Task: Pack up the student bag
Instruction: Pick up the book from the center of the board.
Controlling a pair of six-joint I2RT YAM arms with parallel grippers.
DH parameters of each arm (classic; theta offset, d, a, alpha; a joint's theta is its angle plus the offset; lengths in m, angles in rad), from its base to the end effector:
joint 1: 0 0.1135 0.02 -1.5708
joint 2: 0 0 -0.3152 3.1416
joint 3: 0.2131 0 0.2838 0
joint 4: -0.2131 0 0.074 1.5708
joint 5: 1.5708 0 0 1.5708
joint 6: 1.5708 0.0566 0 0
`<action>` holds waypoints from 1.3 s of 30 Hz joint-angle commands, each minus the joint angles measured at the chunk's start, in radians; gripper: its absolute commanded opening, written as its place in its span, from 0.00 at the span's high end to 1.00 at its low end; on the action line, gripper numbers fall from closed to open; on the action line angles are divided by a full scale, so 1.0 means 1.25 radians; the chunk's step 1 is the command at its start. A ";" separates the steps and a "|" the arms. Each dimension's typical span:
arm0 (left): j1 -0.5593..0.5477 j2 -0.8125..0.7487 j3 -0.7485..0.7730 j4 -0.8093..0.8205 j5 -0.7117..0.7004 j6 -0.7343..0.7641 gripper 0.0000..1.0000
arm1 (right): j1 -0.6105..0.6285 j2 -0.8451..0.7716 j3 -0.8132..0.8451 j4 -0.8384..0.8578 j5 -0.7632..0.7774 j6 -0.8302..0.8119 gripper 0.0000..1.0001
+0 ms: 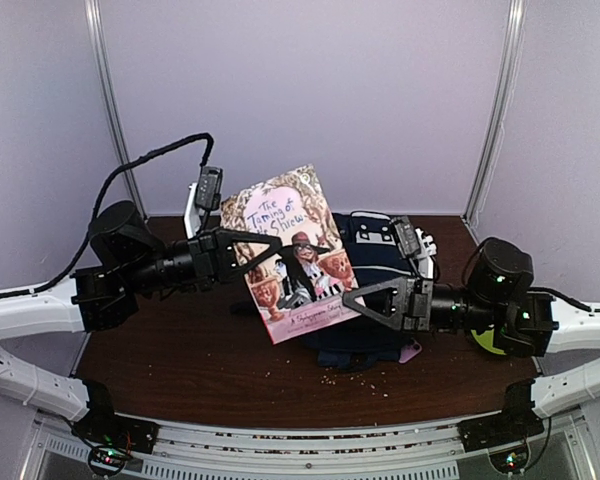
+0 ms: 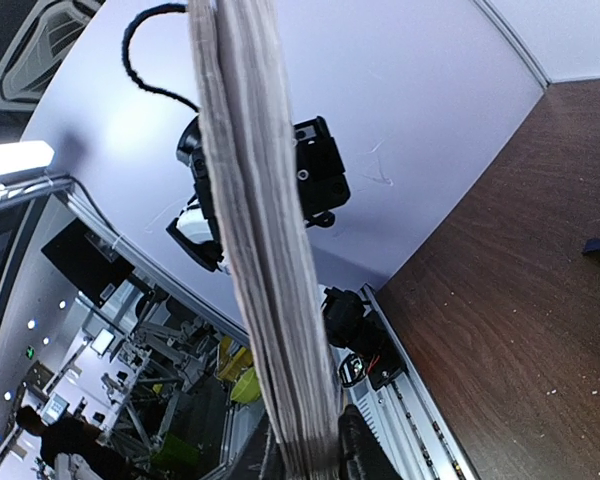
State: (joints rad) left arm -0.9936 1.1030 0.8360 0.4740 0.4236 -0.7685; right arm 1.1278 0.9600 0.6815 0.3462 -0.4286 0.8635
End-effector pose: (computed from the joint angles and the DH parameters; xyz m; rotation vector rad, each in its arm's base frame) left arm 0.1356 -0.2508 0.4054 0.5906 1.5161 -1.7098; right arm 0.0849 0.2338 0.3617 -0.6531 1.7301 1.8305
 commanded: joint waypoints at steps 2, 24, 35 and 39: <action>0.014 -0.006 -0.001 0.087 -0.053 -0.006 1.00 | 0.009 0.007 0.011 -0.021 0.029 -0.003 0.79; 0.014 0.029 -0.002 0.118 -0.047 -0.028 1.00 | 0.011 -0.056 -0.055 0.068 0.173 0.003 0.57; 0.013 0.056 -0.016 0.219 -0.032 -0.086 1.00 | 0.011 0.016 -0.063 0.165 0.203 0.051 0.33; 0.010 0.063 -0.012 0.226 -0.025 -0.088 1.00 | 0.010 0.038 -0.056 0.191 0.193 0.063 0.33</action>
State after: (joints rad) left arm -0.9806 1.1782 0.8227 0.6456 0.3740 -0.8600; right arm 1.1431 0.9901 0.6102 0.5133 -0.1970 0.9207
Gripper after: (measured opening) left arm 0.051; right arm 0.678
